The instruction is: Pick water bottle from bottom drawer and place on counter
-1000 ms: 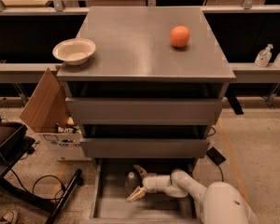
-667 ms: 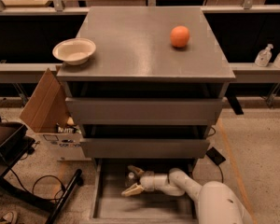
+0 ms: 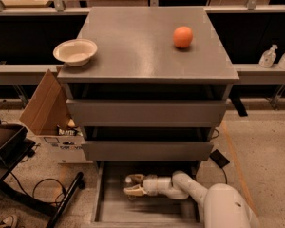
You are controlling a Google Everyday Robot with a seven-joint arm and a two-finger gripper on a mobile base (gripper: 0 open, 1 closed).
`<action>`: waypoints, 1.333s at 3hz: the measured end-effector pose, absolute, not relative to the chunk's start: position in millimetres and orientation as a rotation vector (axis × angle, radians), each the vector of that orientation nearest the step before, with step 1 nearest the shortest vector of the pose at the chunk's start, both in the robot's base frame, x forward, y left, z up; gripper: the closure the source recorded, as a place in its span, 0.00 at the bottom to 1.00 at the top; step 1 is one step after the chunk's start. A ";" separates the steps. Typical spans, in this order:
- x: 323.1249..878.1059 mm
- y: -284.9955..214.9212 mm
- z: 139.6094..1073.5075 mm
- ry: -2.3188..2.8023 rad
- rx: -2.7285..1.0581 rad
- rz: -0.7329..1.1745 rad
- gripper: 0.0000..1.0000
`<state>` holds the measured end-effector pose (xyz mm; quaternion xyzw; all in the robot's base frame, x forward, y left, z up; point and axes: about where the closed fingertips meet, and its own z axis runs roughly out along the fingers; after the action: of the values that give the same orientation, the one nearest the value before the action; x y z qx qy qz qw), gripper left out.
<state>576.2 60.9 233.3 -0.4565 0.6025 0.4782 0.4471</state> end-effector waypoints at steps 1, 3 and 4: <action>575.2 63.6 233.2 1.490 -1.132 1.189 0.96; 564.7 75.3 259.8 1.465 -1.148 1.211 1.00; 560.1 87.1 334.7 1.444 -1.144 1.231 1.00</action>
Offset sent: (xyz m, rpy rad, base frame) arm -0.0037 0.0050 0.0064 0.0093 0.0014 0.0115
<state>560.1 87.1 334.7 -0.4619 0.5830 0.4973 0.4467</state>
